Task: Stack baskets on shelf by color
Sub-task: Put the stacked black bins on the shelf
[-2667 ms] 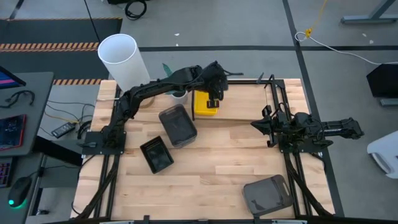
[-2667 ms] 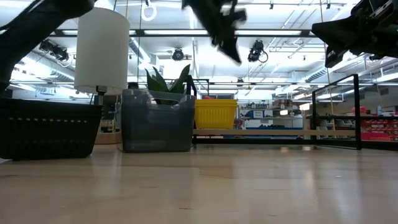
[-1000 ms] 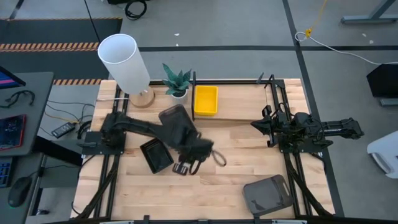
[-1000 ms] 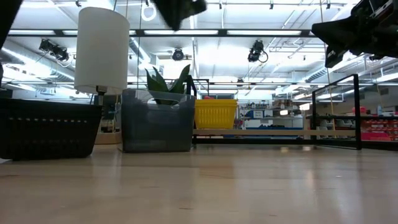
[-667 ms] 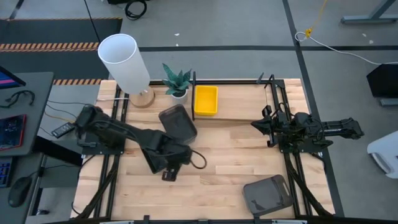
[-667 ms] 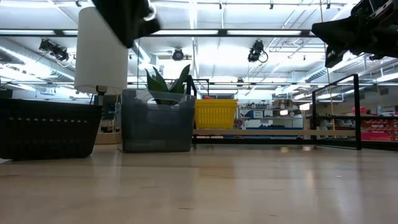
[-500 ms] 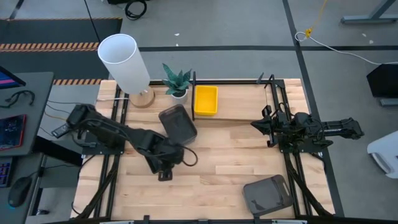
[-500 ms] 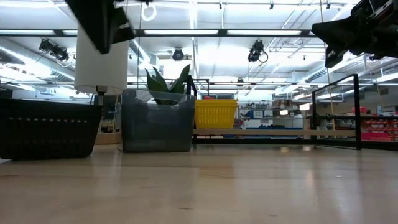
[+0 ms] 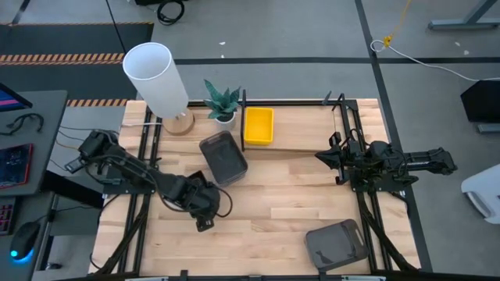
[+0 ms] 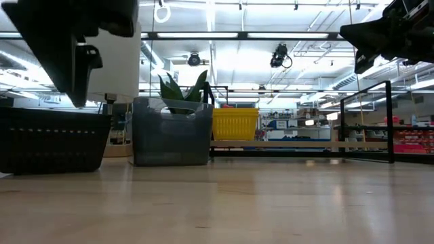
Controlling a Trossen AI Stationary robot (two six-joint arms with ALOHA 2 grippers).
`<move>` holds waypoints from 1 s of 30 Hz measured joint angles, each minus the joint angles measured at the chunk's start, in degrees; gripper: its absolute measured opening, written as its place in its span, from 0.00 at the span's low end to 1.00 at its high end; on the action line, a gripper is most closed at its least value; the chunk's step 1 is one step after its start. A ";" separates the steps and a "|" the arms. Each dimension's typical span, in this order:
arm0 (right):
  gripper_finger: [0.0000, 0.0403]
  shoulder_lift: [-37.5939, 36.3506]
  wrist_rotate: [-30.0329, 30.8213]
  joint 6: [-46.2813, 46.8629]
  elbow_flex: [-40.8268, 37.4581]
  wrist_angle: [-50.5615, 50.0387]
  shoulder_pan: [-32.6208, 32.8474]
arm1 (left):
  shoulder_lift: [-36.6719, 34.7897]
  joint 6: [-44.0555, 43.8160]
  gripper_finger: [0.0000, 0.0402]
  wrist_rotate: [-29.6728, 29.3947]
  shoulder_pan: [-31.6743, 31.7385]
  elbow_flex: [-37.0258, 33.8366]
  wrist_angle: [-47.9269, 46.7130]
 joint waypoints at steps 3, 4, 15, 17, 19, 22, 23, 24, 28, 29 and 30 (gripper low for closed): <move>0.05 0.00 0.00 0.00 0.00 -0.02 -0.01 | -0.01 -2.27 0.68 -2.16 -1.03 -2.23 0.16; 0.05 0.00 0.00 -0.02 0.00 -0.02 -0.01 | 0.01 -2.87 0.69 -2.27 -1.26 -2.95 0.85; 0.05 0.00 0.00 -0.02 0.00 0.00 0.00 | 0.01 -7.59 0.56 -1.67 -1.72 -10.58 9.47; 0.05 0.00 0.00 -0.02 0.00 -0.02 0.00 | 0.18 -7.33 0.51 -1.60 -1.72 -11.32 9.71; 0.05 0.00 0.00 -0.02 0.00 -0.02 0.00 | 0.42 -7.22 0.46 -1.43 -1.68 -12.06 10.06; 0.05 0.00 0.00 -0.01 0.00 0.00 0.00 | 0.75 -7.68 0.36 -0.44 -1.63 -13.78 12.10; 0.05 0.00 0.00 -0.02 0.00 0.00 -0.02 | 0.87 -8.04 0.33 -0.07 -1.63 -14.19 12.66; 0.05 0.00 0.00 -0.02 0.00 -0.02 0.00 | 1.02 -8.49 0.29 0.66 -1.65 -14.25 12.74; 0.05 0.00 0.01 -0.01 0.00 -0.01 -0.01 | 1.63 -9.35 0.11 2.31 -1.58 -13.93 13.16; 0.05 0.00 0.01 -0.01 0.00 -0.04 -0.02 | 1.65 -10.19 0.07 2.15 -1.67 -13.70 12.93; 0.05 0.00 -0.01 0.00 0.00 -0.01 0.00 | 1.67 -10.25 0.04 2.14 -1.62 -13.36 12.60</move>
